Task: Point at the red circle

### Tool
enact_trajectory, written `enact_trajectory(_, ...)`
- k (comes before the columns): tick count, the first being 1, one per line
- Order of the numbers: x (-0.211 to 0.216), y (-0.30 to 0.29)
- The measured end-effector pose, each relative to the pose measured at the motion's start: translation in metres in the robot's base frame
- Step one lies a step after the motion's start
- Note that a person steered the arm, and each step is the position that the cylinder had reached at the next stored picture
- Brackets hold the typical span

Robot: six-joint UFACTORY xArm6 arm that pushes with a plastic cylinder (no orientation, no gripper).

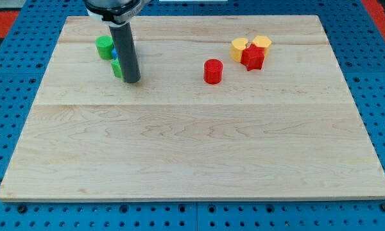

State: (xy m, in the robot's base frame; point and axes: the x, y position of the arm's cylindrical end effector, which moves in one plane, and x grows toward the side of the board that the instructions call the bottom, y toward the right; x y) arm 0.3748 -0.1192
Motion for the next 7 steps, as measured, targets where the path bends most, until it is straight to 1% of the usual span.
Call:
enact_trajectory(1, -0.009, -0.014)
enact_trajectory(3, -0.007, -0.012)
enact_trajectory(4, 0.031, -0.004)
enact_trajectory(5, 0.036, 0.051)
enact_trajectory(7, 0.006, 0.136)
